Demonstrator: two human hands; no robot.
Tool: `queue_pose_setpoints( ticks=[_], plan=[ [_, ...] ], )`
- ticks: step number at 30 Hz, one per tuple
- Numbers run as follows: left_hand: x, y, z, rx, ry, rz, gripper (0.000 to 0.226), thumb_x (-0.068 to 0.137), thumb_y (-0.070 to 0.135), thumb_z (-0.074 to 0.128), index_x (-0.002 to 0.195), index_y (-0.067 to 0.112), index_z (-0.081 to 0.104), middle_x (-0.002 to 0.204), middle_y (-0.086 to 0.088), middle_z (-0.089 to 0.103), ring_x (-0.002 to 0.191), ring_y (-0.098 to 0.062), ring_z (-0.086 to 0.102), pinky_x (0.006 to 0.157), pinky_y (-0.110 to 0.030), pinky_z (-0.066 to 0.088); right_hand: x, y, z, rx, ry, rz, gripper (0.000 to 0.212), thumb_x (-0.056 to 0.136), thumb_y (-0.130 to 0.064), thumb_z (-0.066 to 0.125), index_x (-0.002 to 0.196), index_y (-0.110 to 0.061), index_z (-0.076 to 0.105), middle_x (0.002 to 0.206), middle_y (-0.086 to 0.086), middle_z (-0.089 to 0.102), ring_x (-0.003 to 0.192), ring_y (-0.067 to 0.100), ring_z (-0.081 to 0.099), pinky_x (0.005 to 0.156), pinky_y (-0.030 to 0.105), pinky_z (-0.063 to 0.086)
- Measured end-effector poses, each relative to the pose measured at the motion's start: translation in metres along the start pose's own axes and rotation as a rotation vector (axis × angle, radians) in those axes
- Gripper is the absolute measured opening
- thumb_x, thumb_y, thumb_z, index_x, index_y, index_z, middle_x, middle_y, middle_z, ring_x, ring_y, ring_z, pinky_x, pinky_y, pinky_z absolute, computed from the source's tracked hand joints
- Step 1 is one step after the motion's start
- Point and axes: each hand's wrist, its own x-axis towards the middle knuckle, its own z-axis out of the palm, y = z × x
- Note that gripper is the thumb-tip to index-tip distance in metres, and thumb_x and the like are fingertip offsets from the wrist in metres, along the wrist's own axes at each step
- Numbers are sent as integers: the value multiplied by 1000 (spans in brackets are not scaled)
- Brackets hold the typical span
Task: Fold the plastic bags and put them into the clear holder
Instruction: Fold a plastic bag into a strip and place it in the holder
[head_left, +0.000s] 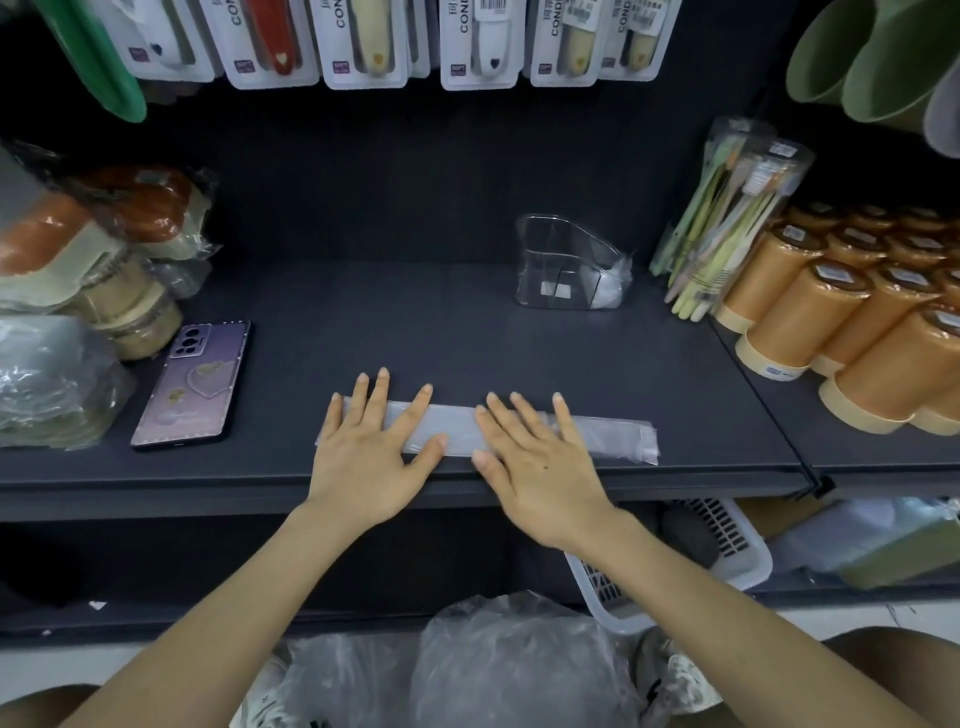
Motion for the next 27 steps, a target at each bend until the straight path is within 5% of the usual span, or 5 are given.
queue_pose_setpoints(
  ticks=[6, 10, 15, 20, 27],
  plan=[
    [4, -5, -5, -2, -35, 54, 82, 66, 75, -14, 141, 42, -21, 161, -5, -14, 147, -20, -17, 118, -41, -13, -20, 68, -11, -53, 396, 244, 58, 90, -44, 33, 116, -5, 66, 111, 13, 69, 102, 34, 64, 100, 55, 38],
    [14, -8, -12, -117, 87, 74, 97, 73, 77, 9, 153, 23, -3, 161, -10, 8, 149, -26, 1, 119, -42, -7, -30, 87, -10, 24, 334, 343, 31, 75, -40, 75, 90, -12, 73, 93, 6, 65, 87, 33, 60, 80, 41, 42],
    [-1, 35, -14, -184, 485, 357, 42, 87, 41, 47, 105, 12, 72, 117, -11, 65, 107, -33, 60, 102, -42, 37, -32, 84, -18, 202, 283, 366, 16, 83, -36, 69, 77, -21, 68, 97, -2, 59, 96, 23, 53, 84, 33, 36],
    [-11, 65, 3, -272, 300, 454, 49, 82, 53, 52, 103, 14, 72, 101, 1, 63, 94, -21, 57, 87, -29, 44, -42, 77, -32, 429, 192, 383, 18, 85, -24, 65, 70, -20, 56, 72, -6, 59, 70, 14, 56, 60, 26, 39],
    [-7, 68, 5, -298, 331, 378, 52, 80, 56, 52, 111, 18, 69, 98, 5, 64, 94, -20, 58, 81, -35, 50, -25, 69, -79, 1454, -89, 557, 14, 88, -8, 65, 76, -5, 57, 56, 9, 60, 42, 11, 52, 37, 19, 39]
  ],
)
